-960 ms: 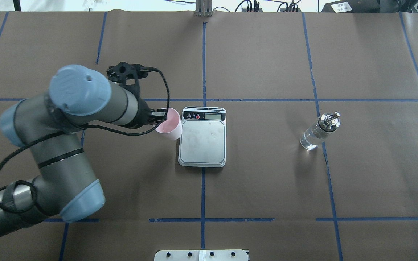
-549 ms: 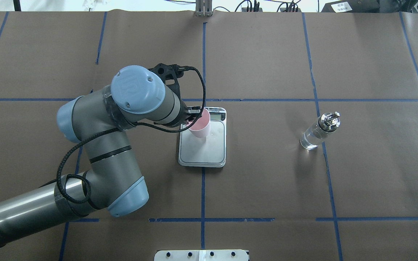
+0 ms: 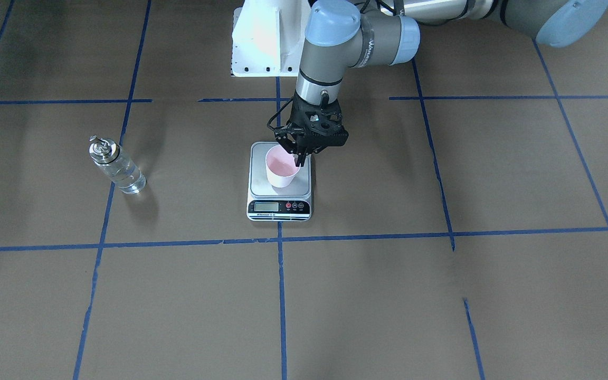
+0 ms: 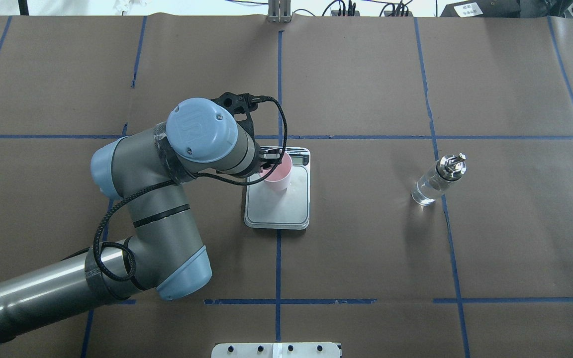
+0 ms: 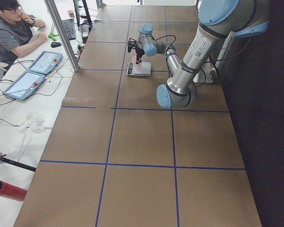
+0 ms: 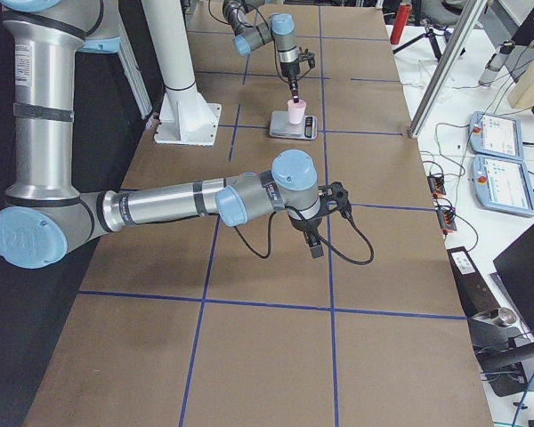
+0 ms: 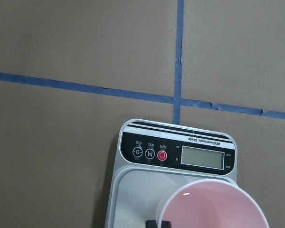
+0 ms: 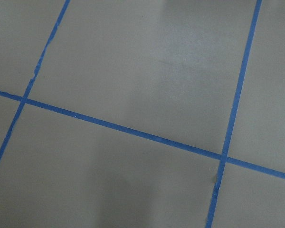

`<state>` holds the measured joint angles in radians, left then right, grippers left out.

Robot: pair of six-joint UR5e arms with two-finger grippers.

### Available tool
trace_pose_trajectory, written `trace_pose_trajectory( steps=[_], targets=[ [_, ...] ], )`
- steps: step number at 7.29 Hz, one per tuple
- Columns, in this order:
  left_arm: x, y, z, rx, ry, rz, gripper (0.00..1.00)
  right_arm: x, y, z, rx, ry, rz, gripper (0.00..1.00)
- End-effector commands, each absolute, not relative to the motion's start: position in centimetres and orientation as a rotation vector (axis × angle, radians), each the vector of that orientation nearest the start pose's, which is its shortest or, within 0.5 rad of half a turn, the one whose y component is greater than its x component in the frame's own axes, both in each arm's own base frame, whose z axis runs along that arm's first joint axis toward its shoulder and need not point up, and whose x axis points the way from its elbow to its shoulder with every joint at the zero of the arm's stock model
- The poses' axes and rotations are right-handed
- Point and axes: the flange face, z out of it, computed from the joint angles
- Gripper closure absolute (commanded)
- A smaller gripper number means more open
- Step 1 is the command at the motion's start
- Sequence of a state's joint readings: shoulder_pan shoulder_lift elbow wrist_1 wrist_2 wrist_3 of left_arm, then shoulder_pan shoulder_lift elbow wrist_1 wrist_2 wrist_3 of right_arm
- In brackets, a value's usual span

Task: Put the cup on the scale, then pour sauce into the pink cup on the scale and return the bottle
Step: 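Carry the pink cup with the left gripper onto the scale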

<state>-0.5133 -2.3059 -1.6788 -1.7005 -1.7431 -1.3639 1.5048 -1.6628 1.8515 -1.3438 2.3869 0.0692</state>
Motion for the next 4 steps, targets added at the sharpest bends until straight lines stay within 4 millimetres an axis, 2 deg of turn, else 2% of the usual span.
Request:
trace_pose_trajectory(
  steps=[1, 2, 3, 4],
  targets=[
    [54.0, -43.4, 16.0, 0.192, 0.964, -0.191, 0.52, 3.0, -46.7, 53.5, 0.336, -0.829, -0.166, 0.00],
    [53.8, -43.2, 15.8, 0.198, 0.969, -0.184, 0.28, 3.0, -46.7, 53.4, 0.337, -0.829, -0.167, 0.00],
    [53.3, -43.1, 15.5, 0.209, 0.976, -0.163, 0.00, 3.0, -46.7, 53.4, 0.337, -0.830, -0.167, 0.00],
    [51.5, -42.4, 15.2, 0.251, 0.981, -0.094, 0.00, 3.0, -46.8, 53.3, 0.339, -0.830, -0.169, 0.00]
  ],
)
